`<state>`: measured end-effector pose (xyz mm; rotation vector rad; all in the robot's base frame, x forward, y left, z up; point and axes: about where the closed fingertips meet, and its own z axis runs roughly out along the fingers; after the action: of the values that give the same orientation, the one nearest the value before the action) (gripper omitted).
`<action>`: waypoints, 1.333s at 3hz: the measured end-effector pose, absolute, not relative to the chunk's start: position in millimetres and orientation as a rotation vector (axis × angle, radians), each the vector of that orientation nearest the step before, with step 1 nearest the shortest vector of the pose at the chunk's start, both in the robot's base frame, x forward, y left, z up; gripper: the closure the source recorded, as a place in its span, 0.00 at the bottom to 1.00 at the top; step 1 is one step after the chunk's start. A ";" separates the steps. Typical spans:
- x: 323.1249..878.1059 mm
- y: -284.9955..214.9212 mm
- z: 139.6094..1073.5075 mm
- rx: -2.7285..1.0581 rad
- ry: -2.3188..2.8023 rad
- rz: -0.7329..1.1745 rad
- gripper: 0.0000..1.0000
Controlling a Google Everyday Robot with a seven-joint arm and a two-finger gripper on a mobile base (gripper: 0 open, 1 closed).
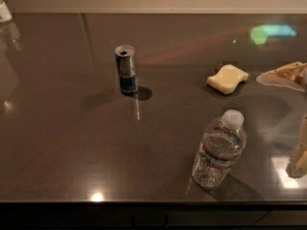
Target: Move water bottle near redbull can
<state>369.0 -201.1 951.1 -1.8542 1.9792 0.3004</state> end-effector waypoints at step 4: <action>343.5 -133.9 936.6 -1.893 1.764 0.525 0.00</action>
Offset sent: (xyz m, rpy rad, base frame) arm -0.0217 0.0573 -0.0181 0.1757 0.0213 0.1495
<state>343.5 -133.9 936.6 -1.8926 1.7644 0.5254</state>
